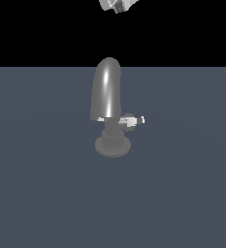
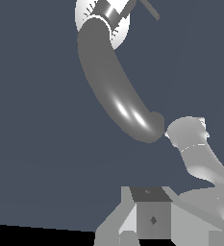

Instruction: Turn on the faucet by rotating a designated handle.

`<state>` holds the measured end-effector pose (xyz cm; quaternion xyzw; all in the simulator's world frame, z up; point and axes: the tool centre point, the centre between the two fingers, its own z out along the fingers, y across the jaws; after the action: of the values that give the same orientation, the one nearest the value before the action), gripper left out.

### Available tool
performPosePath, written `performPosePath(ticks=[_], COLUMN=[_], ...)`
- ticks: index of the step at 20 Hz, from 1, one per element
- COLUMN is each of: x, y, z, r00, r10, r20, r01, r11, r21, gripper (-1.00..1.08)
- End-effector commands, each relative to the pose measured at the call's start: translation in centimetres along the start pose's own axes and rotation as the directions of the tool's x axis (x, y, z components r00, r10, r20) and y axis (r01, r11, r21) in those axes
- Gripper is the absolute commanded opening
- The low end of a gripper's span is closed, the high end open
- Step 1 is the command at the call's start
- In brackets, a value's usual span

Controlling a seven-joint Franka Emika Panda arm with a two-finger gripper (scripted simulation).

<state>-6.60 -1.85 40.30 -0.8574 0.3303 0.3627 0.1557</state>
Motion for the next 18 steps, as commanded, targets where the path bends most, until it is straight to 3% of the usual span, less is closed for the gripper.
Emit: performPosePath(ticks=[1,5,9,18], x=[1.6,4.2,7.0,12.8], y=[-0.3,-0.7,-0.9,-0.6], z=[0.0,0.1,0.5,2.2], r00=[0.997,0.98,0.945,0.814], r10=[0.049,0.127,0.203,0.338], r20=[0.056,0.153,0.256,0.472], r01=[-0.05,-0.137,-0.231,-0.43], r11=[0.998,0.989,0.97,0.897], r21=[0.023,0.055,0.081,0.1], gripper=[-1.0,-1.0,-1.0,-1.0])
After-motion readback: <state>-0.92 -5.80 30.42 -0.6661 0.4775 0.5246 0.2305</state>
